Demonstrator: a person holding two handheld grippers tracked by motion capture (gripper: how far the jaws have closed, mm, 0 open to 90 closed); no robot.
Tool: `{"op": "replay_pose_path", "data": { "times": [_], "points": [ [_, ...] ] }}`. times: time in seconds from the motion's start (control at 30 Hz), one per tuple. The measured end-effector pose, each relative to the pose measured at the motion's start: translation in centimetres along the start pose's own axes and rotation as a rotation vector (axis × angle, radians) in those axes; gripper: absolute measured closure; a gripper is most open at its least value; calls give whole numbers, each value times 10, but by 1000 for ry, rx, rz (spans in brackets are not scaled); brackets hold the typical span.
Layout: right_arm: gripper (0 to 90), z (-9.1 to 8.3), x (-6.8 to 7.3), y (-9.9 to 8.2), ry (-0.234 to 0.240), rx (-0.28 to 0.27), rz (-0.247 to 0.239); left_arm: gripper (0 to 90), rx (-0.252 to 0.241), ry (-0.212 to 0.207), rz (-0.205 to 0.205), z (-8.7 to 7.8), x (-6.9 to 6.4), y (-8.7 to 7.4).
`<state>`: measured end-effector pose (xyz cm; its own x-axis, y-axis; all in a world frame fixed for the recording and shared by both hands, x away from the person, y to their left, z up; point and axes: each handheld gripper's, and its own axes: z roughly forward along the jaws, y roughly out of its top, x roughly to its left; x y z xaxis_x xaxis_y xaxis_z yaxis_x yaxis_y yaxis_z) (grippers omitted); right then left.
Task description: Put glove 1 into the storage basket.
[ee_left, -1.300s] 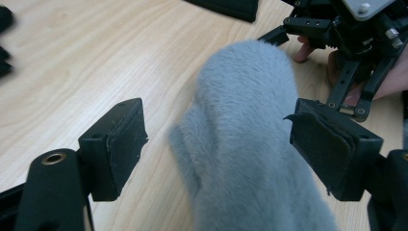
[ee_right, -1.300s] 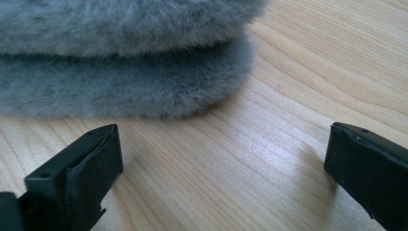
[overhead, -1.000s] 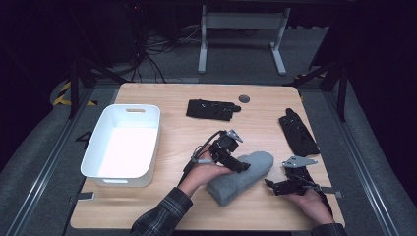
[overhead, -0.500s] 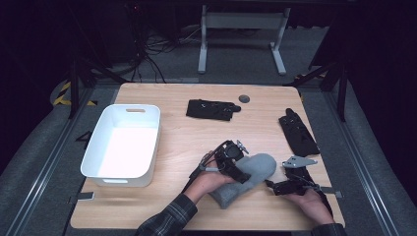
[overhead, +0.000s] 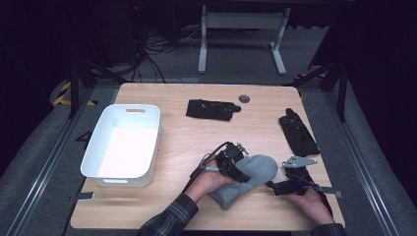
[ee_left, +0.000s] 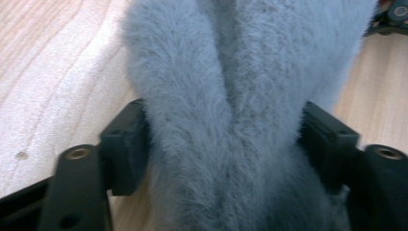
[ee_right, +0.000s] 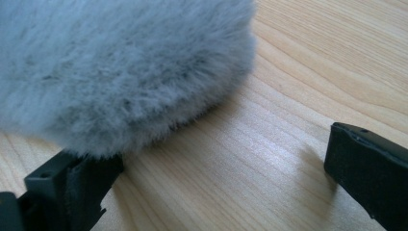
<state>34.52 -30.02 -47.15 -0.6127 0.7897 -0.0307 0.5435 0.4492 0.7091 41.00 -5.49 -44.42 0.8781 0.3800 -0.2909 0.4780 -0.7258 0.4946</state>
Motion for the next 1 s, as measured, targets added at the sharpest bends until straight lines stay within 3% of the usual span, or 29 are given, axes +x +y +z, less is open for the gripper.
{"op": "replay_pose_path", "data": {
  "times": [0.3,0.53,0.83,1.0],
  "points": [
    [1,0,0,0,0,0,0,551,33,-50,-8,0,1,3],
    [1,0,0,0,0,0,1,650,21,-32,24,-5,-3,3],
    [1,0,0,0,0,0,1,674,-22,-20,40,-20,-8,1],
    [1,0,0,0,-1,0,0,674,-68,-10,33,-39,-7,-2]
  ]
}}
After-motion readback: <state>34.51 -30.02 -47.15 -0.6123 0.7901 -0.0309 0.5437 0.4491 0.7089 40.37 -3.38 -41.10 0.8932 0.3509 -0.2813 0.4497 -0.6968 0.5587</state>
